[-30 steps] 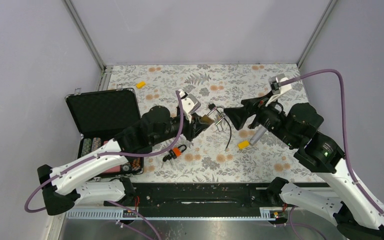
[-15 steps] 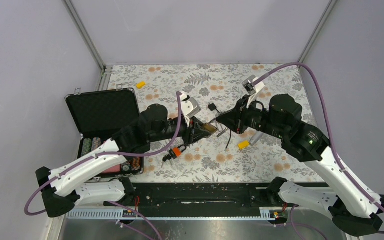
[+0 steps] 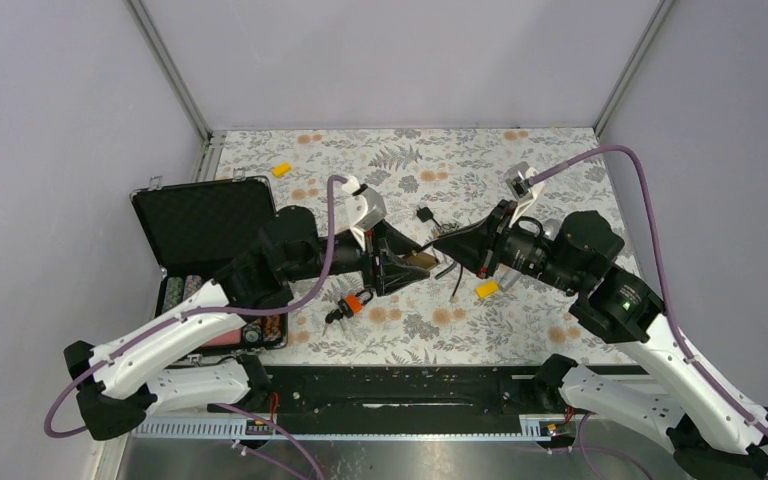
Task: Lock with the key
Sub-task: Lock the lock.
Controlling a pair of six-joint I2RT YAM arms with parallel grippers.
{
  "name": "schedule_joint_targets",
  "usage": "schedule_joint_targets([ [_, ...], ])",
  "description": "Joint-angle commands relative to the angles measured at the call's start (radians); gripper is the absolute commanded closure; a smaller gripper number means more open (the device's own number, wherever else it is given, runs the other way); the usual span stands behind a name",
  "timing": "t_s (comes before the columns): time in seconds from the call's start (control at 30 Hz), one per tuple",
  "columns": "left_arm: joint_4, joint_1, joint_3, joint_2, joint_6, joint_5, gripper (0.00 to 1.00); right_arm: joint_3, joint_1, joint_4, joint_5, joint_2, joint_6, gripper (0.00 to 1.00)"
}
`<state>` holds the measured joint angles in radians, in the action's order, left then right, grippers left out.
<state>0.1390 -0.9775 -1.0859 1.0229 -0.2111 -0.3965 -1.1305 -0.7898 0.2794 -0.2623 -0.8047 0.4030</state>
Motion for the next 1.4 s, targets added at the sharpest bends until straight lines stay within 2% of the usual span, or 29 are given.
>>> schedule_joint_targets([
  [0.0,-0.223,0.004,-0.03,-0.042,-0.045,-0.118,0.43,0.008,0.0,-0.248,0.045,0.052,0.087,1.0],
  [0.3,-0.38,0.018,0.035,-0.038,-0.103,-0.096,0.31,0.065,0.0,-0.4,0.123,0.129,0.214,1.0],
  [0.57,-0.652,0.023,0.134,-0.01,-0.165,-0.152,0.31,0.055,0.0,-0.485,0.121,0.136,0.351,1.0],
  [0.67,-0.712,0.023,0.152,-0.001,-0.187,-0.147,0.37,0.059,0.0,-0.513,0.14,0.136,0.38,1.0],
  [0.87,-0.803,0.024,0.181,0.006,-0.224,-0.122,0.68,0.056,0.0,-0.54,0.12,0.124,0.4,1.0],
  [0.97,-0.821,0.026,0.195,-0.007,-0.223,-0.134,0.76,0.055,0.0,-0.533,0.108,0.12,0.404,1.0],
  [1.17,-0.815,0.029,0.212,-0.031,-0.213,-0.136,0.76,0.06,0.0,-0.527,0.11,0.122,0.399,1.0],
  [1.3,-0.849,0.035,0.229,-0.043,-0.224,-0.152,0.6,0.063,0.0,-0.525,0.118,0.124,0.397,1.0],
  [1.37,-0.856,0.039,0.236,-0.047,-0.228,-0.155,0.58,0.063,0.001,-0.525,0.117,0.125,0.396,1.0],
])
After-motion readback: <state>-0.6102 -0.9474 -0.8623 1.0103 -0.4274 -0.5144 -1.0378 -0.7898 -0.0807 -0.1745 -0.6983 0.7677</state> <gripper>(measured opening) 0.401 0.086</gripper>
